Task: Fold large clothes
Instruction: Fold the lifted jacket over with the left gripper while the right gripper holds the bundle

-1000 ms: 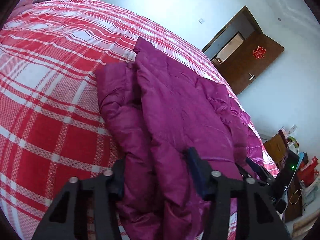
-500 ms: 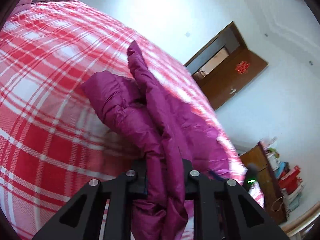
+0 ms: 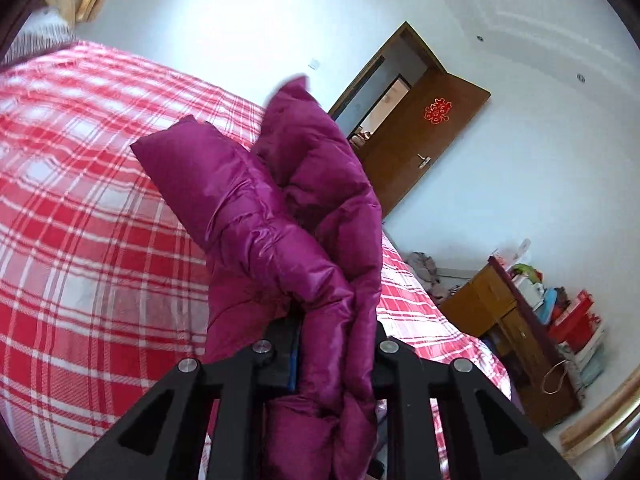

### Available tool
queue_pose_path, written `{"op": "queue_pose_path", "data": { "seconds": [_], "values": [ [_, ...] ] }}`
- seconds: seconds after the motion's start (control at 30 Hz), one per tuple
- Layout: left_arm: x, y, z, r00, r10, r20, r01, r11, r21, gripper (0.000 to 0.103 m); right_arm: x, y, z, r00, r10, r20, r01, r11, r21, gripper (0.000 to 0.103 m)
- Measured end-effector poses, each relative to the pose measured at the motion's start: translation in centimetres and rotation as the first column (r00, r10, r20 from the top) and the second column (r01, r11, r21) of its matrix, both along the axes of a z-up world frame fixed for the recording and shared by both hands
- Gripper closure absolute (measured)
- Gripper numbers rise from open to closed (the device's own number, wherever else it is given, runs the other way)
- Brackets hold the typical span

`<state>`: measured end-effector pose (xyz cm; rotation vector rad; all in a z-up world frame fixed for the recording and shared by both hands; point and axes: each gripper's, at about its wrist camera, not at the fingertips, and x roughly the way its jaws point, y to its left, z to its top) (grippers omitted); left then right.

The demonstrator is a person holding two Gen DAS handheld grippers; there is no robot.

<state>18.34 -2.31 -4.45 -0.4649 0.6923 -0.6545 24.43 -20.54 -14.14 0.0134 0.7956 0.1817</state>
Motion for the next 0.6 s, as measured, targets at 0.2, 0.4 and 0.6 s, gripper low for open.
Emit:
{"op": "queue_pose_path", "data": {
  "seconds": [0.2,0.4,0.6],
  "values": [
    [-0.3,3.3,-0.3,0.998,0.058,0.023,-0.058,0.998,0.020,0.084,0.2,-5.0,2.4,0.997,-0.075,-0.036,0.081,0.970,0.228,0.017],
    [-0.6,5.4,-1.9,0.996,0.093,-0.007,-0.093,0.995,-0.020,0.084,6.3,-4.9,5.3,0.984,-0.169,-0.053,0.176,0.970,0.166,0.016],
    [-1.1,4.4,-1.8,0.997,0.066,0.036,-0.067,0.998,0.019,0.084,14.1,0.2,1.6,0.966,-0.149,-0.210,0.133,0.987,-0.089,0.005]
  ]
}}
